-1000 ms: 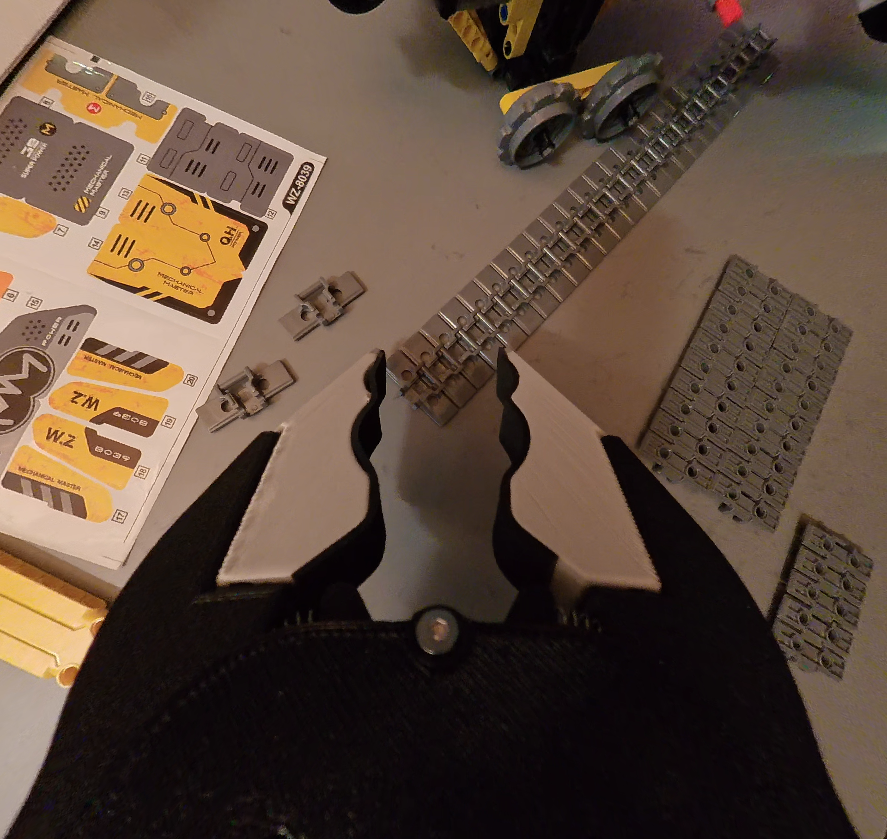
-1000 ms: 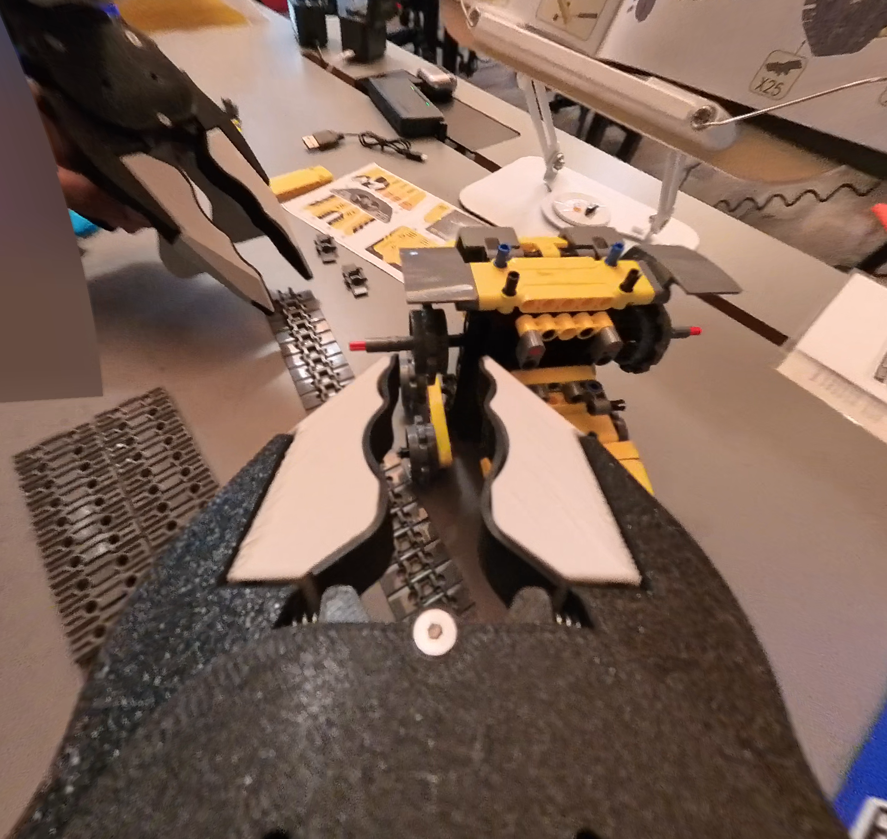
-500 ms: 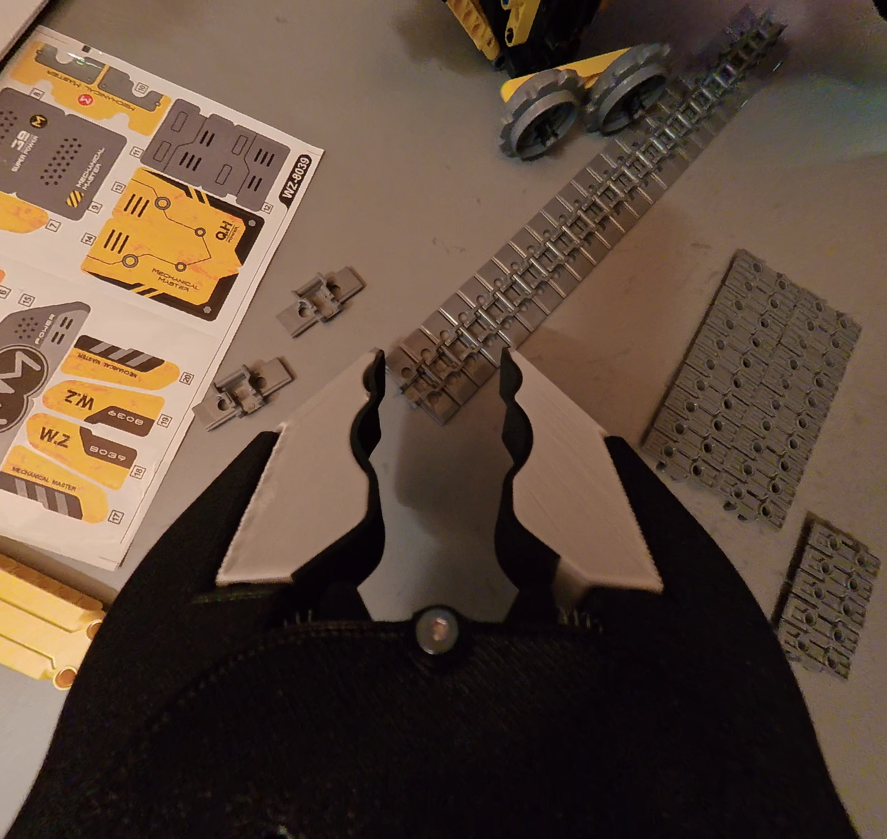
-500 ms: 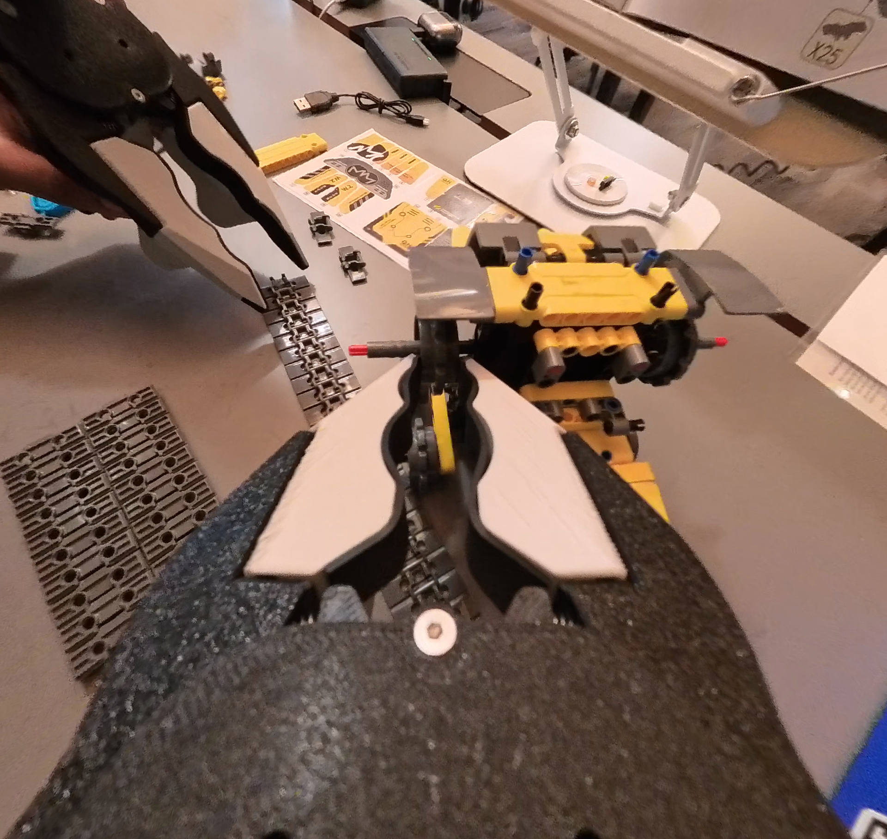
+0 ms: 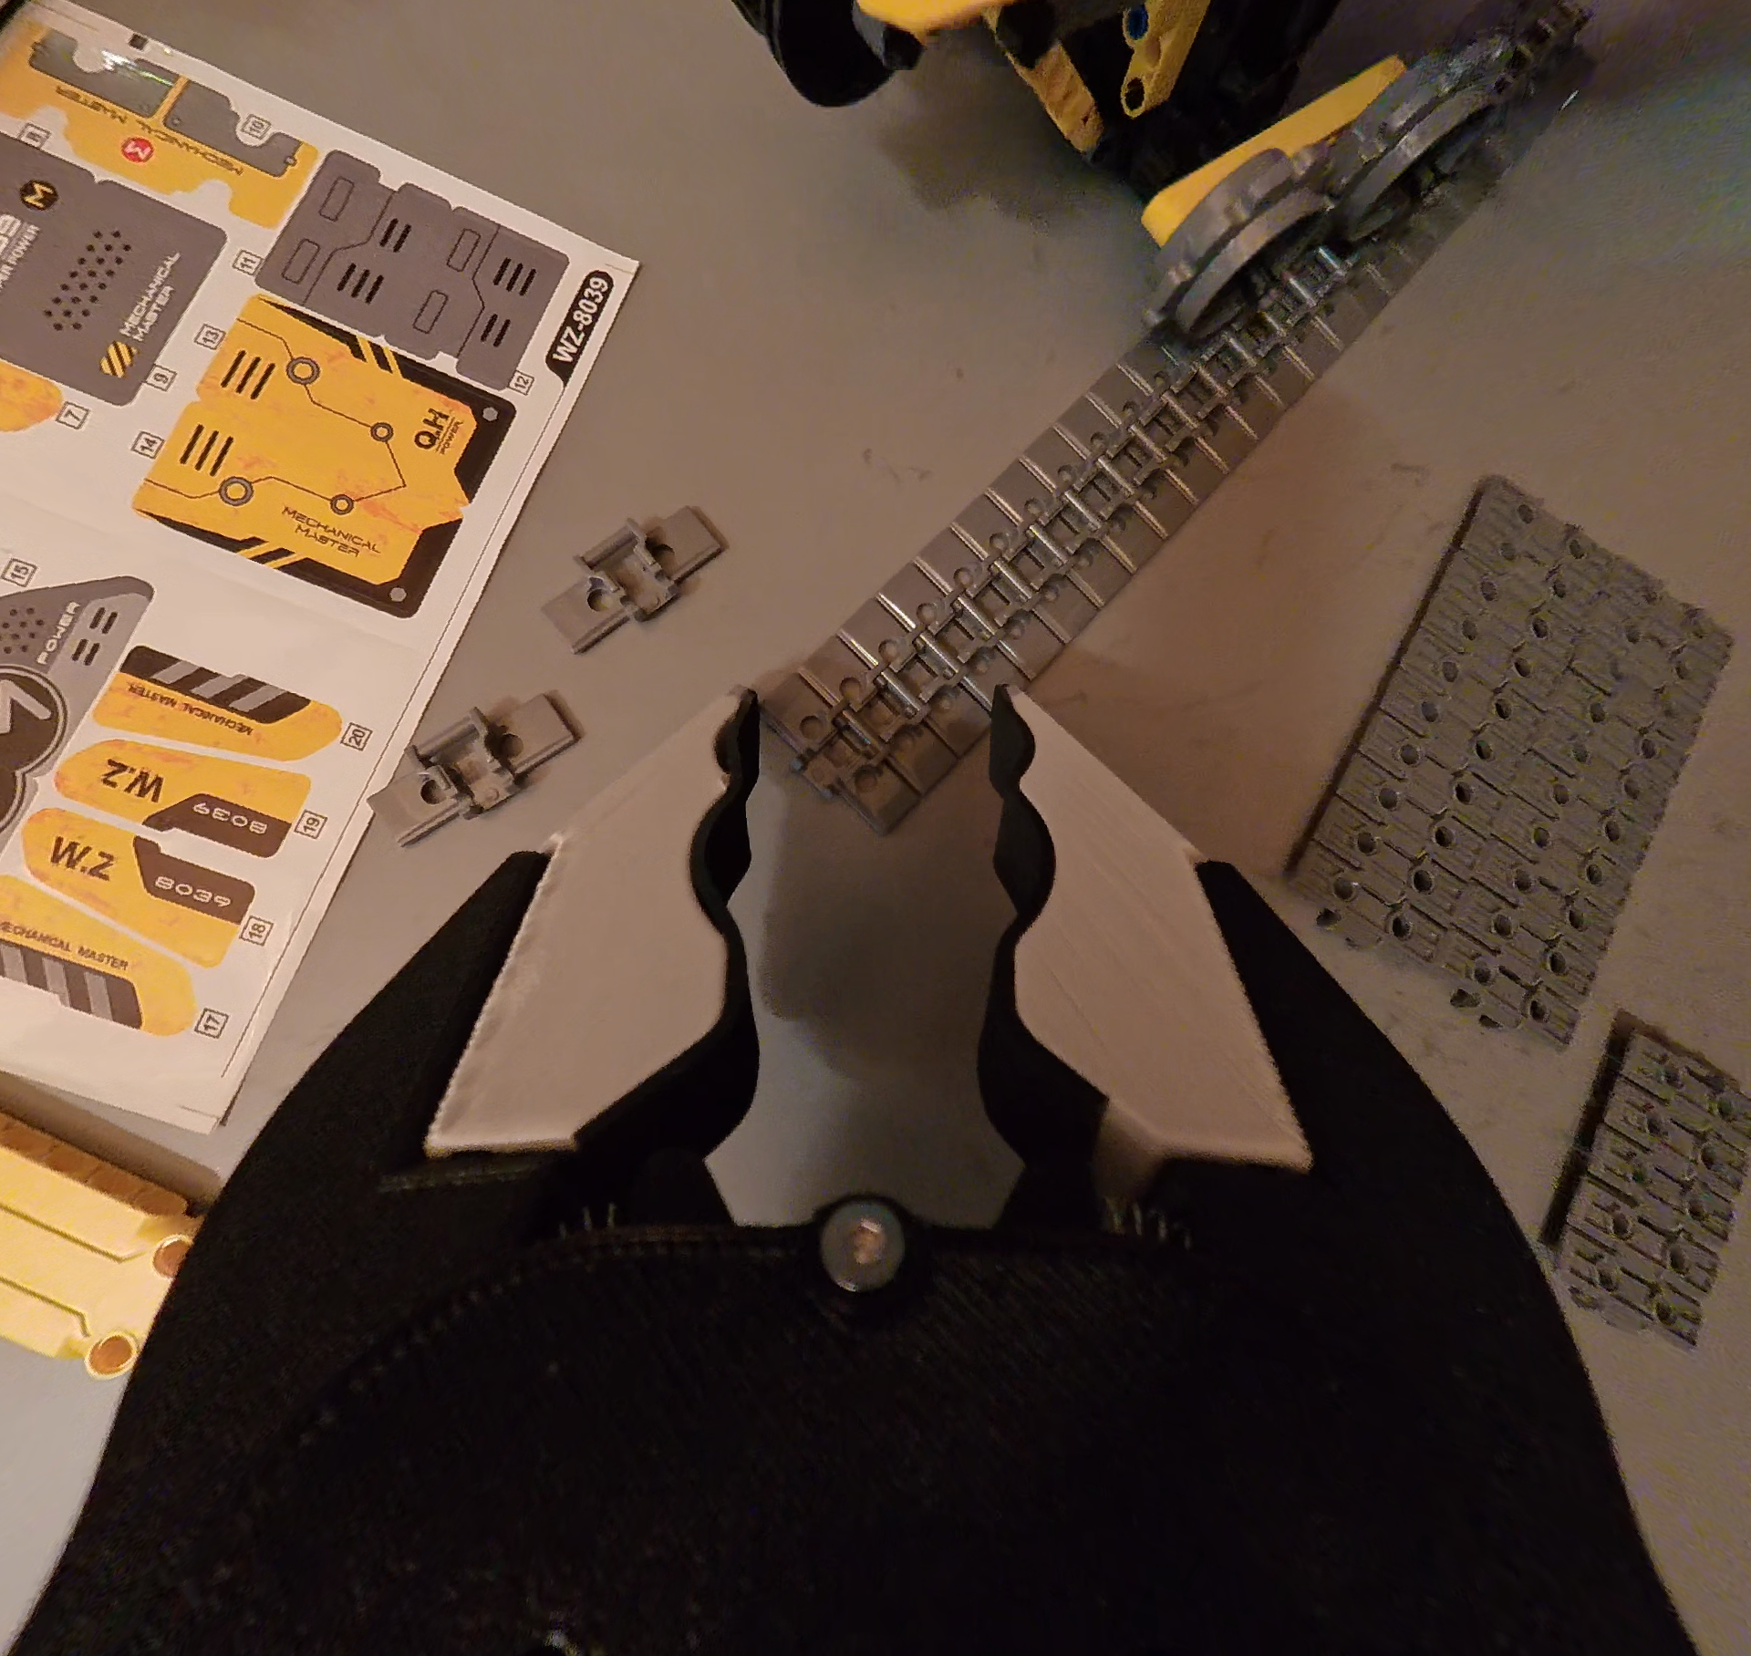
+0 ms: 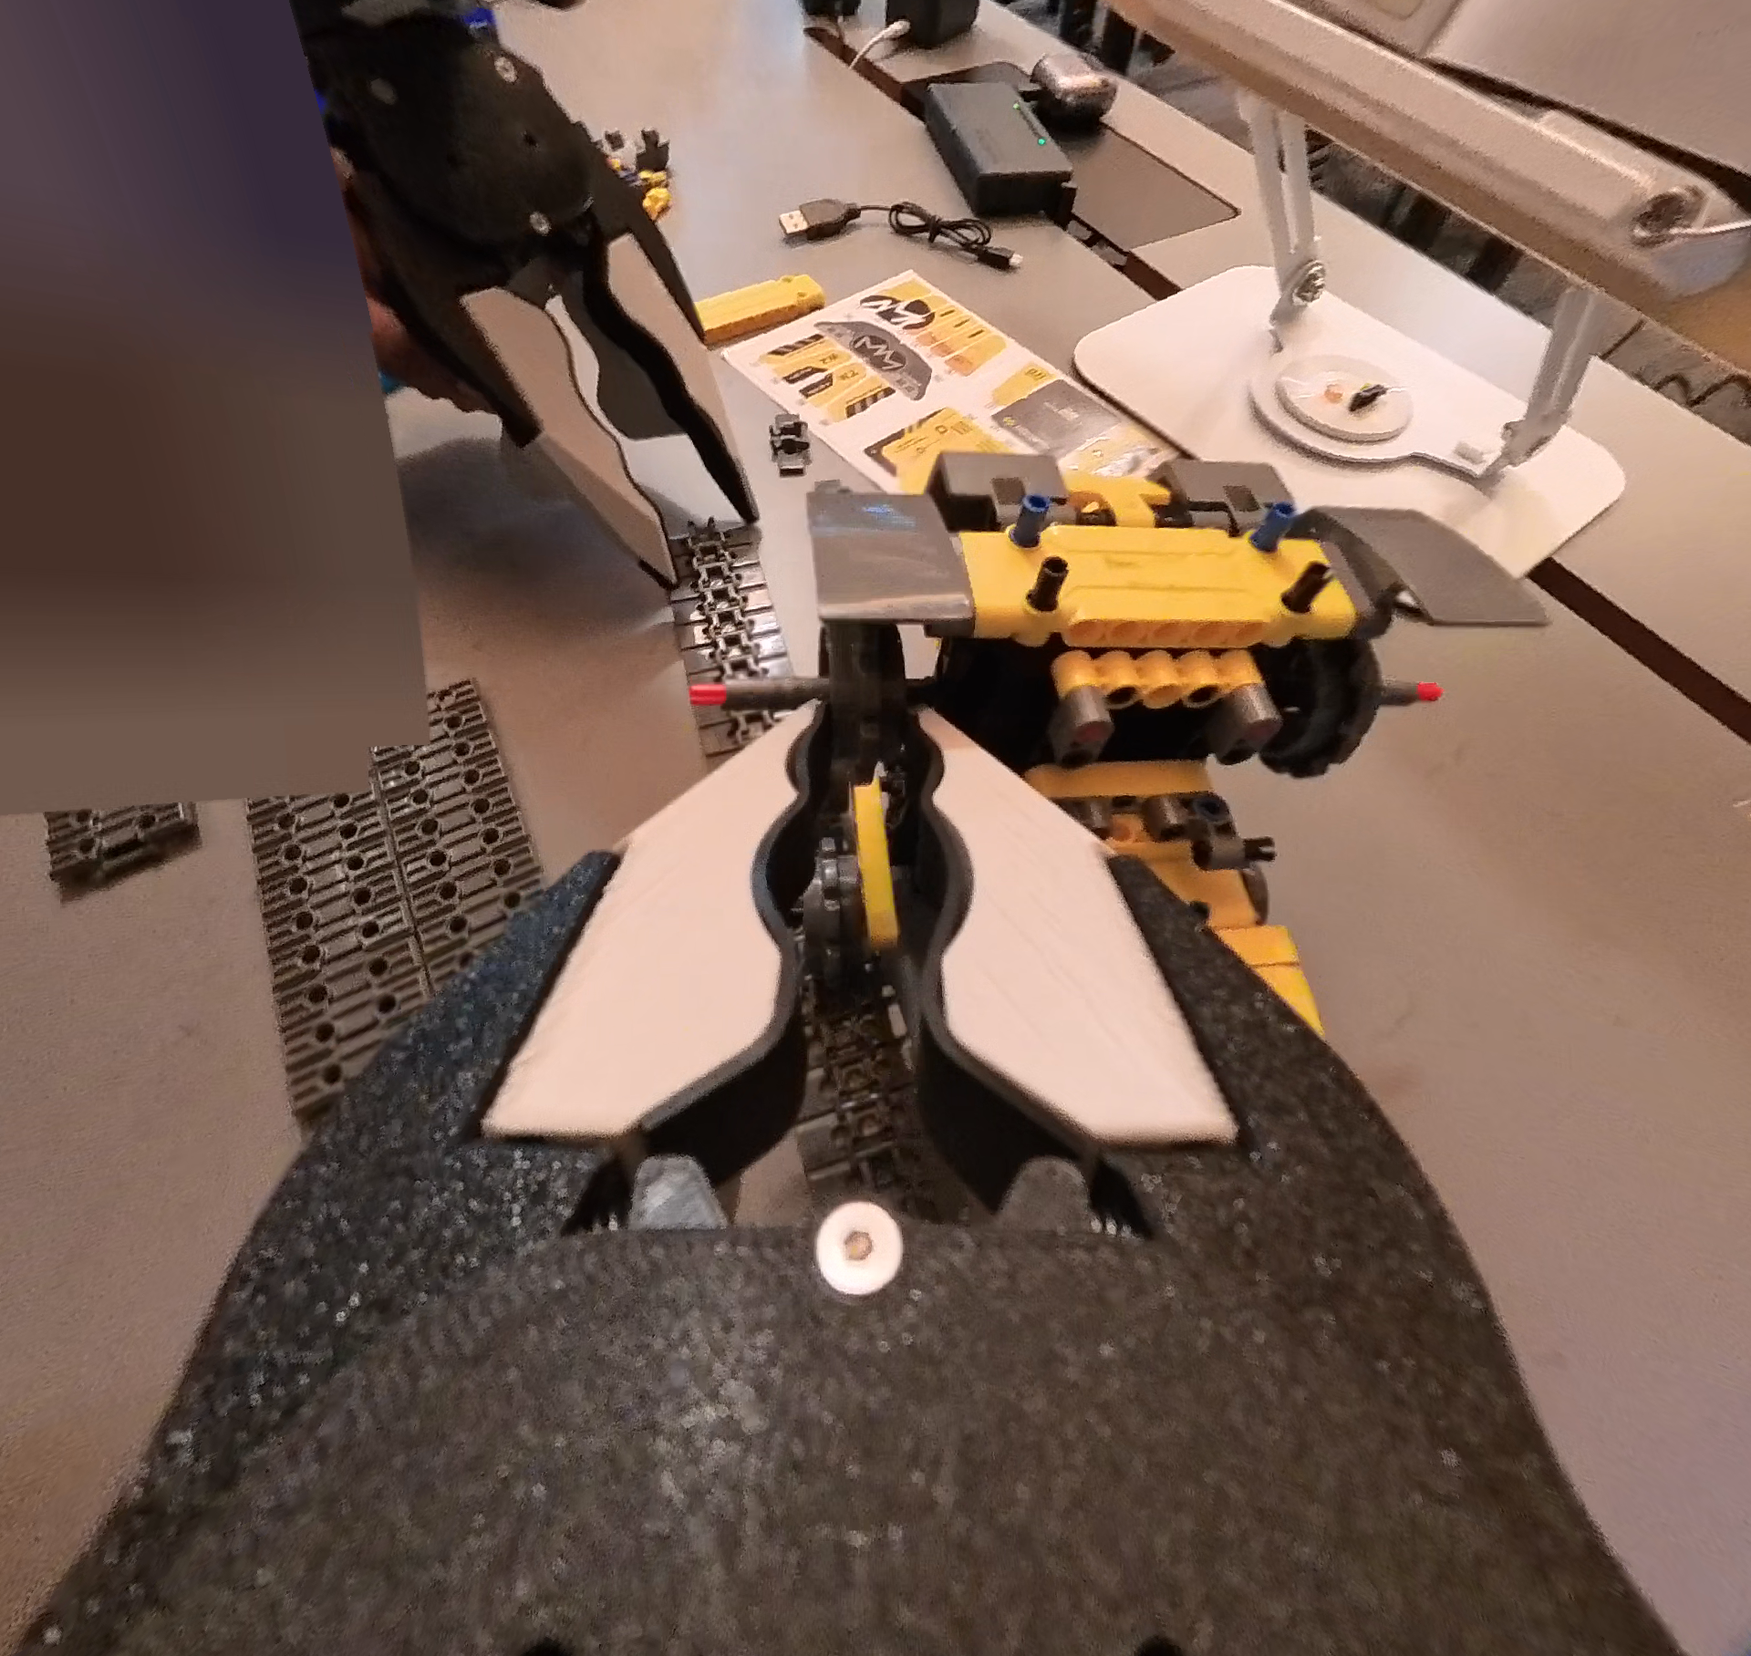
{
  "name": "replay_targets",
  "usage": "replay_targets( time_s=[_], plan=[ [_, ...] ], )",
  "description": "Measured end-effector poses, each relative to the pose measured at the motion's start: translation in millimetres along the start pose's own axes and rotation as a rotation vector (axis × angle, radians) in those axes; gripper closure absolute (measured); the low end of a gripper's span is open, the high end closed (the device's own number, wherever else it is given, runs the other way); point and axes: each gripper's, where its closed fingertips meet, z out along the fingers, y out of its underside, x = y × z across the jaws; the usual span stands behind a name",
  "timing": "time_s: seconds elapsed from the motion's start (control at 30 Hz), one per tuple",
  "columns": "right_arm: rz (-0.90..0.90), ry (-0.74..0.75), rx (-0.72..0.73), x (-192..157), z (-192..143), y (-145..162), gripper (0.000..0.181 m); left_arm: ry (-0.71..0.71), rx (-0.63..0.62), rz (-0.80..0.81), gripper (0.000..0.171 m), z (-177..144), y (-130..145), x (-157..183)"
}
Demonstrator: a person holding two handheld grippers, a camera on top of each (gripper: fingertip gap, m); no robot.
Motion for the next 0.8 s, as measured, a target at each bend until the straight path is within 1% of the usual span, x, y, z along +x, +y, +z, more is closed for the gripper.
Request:
replay_targets(
  time_s=[0.23,0.67,0.8],
  plan=[
    [-0.028,-0.092,0.017,-10,-3,0,0.168,0.001,-0.003,-0.002,0.124,1,1,-1],
    [-0.071,-0.159,0.038,-16,-5,5,0.168,-0.016,-0.008,0.0,0.127,1,1,-2],
    [-0.101,-0.157,0.043,-15,-7,8,0.167,-0.011,-0.007,-0.003,0.127,1,1,-2]
  ],
)
